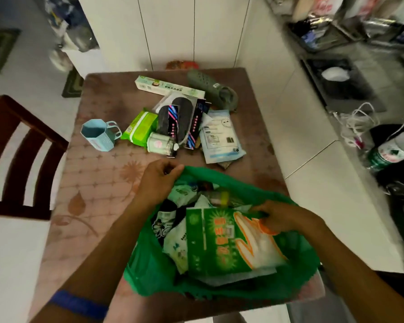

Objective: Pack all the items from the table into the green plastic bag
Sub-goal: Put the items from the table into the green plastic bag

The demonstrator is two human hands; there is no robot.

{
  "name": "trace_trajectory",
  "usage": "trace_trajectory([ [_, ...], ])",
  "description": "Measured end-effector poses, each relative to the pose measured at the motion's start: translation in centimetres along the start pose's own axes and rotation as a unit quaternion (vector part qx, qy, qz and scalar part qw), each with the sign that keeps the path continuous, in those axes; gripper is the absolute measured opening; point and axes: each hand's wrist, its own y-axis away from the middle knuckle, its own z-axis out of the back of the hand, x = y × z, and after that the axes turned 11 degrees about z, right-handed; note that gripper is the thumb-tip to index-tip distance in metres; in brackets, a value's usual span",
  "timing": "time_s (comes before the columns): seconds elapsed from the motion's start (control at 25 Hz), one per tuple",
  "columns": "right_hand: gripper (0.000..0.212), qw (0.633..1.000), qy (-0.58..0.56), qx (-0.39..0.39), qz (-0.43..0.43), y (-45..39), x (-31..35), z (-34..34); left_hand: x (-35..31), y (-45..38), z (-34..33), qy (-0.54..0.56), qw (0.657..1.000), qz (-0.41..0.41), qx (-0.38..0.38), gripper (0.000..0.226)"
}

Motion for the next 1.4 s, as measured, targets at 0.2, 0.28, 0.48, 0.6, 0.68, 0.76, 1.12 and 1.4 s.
trace_trajectory([
  [0.2, 0.022, 0.97, -0.003, -0.239, -0.045, -3.1, 1.0, -2.4, 1.4, 1.0, -0.8, -0.104, 0.992, -0.061, -0.024, 0.019],
  [0.28, 0.023, 0.943, 0.024, -0.329, -0.034, -3.8, 2.6, -4.2, 1.5, 1.1, -0.9, -0.089, 0.993, -0.068, -0.047, 0.019],
  [0.48, 0.066, 0.961, 0.113, -0.241, 0.072, -1.8, 3.7, -9.1, 1.8, 0.7, -0.3, -0.076, 0.991, -0.071, -0.08, 0.014],
  [0.6, 0.07, 0.958, 0.177, -0.227, 0.002, -4.4, 3.0, -11.2, 1.6, 0.4, -1.1, -0.101, 0.987, -0.086, -0.093, 0.015],
  [0.68, 0.07, 0.96, 0.173, -0.212, -0.054, -6.9, 3.8, -10.6, 1.5, 0.4, -1.7, -0.122, 0.984, -0.086, -0.094, 0.015],
  [0.76, 0.062, 0.951, 0.184, -0.244, -0.043, -6.7, 5.1, -9.0, 1.2, 0.1, -1.9, -0.141, 0.983, -0.078, -0.083, 0.013],
  [1.12, 0.036, 0.904, -0.15, -0.393, -0.079, -15.4, 2.2, 8.3, 0.3, -1.5, -2.0, -0.17, 0.982, -0.067, -0.041, 0.009],
  [1.4, 0.091, 0.882, -0.252, -0.343, -0.202, -25.9, -3.7, 9.0, 2.1, -2.0, -1.8, -0.16, 0.983, -0.07, -0.047, 0.009],
])
